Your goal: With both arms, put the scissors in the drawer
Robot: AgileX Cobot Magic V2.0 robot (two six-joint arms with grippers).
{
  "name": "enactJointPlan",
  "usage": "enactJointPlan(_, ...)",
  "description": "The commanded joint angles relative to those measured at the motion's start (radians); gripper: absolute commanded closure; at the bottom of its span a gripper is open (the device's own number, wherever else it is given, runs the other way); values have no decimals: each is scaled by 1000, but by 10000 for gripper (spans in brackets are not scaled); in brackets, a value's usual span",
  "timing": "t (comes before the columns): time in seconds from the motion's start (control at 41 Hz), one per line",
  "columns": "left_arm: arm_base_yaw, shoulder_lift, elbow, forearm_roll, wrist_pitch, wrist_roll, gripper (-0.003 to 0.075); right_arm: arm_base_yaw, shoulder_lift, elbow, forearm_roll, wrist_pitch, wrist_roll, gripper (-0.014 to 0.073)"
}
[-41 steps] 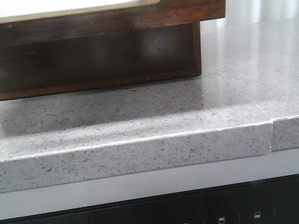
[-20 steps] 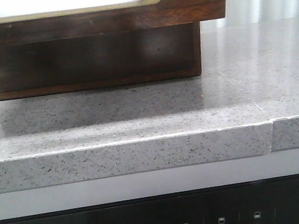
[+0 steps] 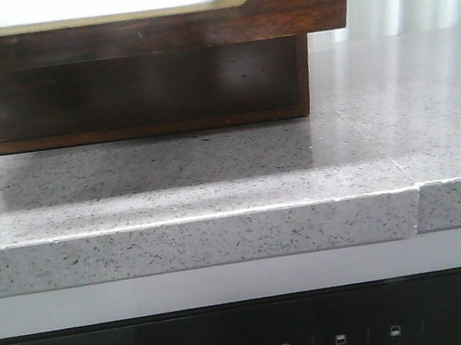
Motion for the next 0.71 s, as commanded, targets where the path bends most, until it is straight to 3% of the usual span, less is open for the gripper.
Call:
enactJointPlan(0.0, 0, -20, 25, 1, -87, 0, 741, -91, -30, 33, -5, -126, -4, 662)
enactJointPlan(0.195, 0, -20, 25, 1, -87, 0, 741, -369, -203, 290, -46, -445, -5, 662)
enactJointPlan(0.317, 0, -20, 25, 1, -87, 0, 741, -475, -304, 479, -54, -644, -5, 662)
enactJointPlan(0.439, 0, -20, 25, 1, -87, 0, 741, -492, -377, 656, -59, -810, -5, 662)
enactJointPlan(0.683, 0, -20, 25, 1, -87, 0, 741, -513, -451, 902, -62, -1008, -6, 662)
